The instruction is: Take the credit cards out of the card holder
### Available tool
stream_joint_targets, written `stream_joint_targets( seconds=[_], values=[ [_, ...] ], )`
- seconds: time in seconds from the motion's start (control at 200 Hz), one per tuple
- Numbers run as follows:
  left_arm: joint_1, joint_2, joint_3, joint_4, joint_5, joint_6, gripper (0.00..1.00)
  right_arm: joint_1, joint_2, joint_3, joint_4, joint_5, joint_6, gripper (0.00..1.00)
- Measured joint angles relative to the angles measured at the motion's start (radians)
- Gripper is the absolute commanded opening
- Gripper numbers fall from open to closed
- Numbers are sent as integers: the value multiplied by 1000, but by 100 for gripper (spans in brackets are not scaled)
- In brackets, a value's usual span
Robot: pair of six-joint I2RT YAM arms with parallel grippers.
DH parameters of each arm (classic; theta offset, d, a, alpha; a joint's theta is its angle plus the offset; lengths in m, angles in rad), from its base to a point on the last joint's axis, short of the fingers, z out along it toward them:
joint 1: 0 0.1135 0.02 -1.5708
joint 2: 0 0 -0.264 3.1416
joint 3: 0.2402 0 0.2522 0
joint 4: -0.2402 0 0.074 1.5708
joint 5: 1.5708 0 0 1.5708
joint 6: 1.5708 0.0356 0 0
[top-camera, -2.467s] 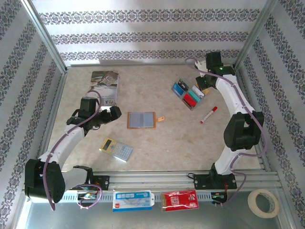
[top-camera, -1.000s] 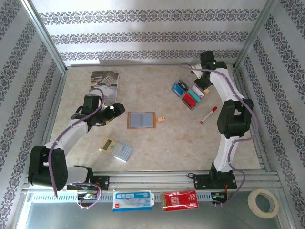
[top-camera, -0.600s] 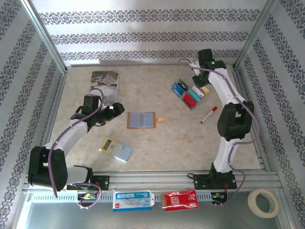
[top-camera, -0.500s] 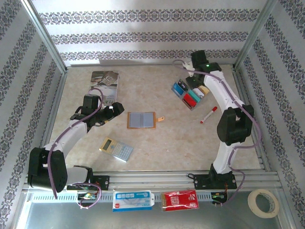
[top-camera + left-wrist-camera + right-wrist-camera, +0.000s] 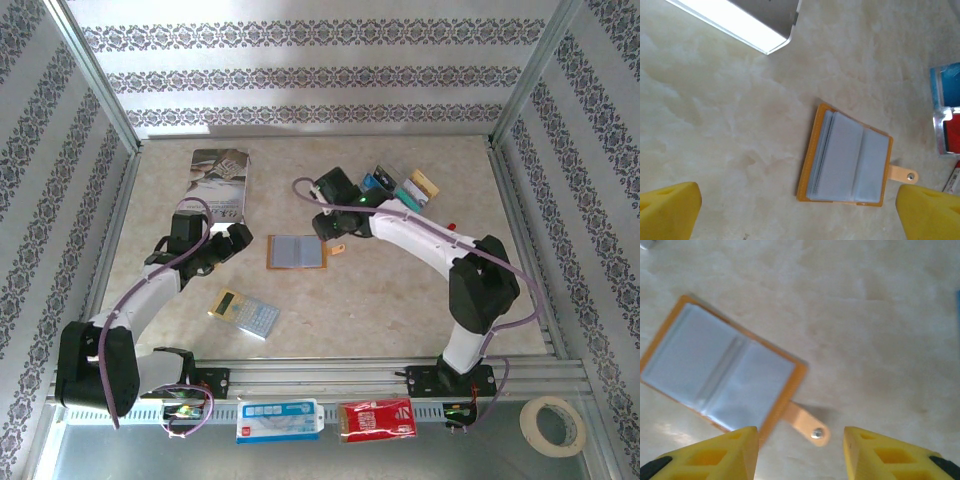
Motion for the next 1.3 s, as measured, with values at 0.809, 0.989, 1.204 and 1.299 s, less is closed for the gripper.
stream_joint_targets(
  seconds=[0.809,0.989,1.204,1.299],
  values=[
    [0,-16,-31,44,-9,-18,100,171,316,101,113,131,431,70],
    [0,-15,-31,44,-3,-13,100,174,378,171,91,116,430,67],
    [0,16,-31,44,17,-10,100,185,416,190,72,111,427,61],
    [0,34,-31,44,24,-6,100,185,417,188,69,112,427,56]
  ],
)
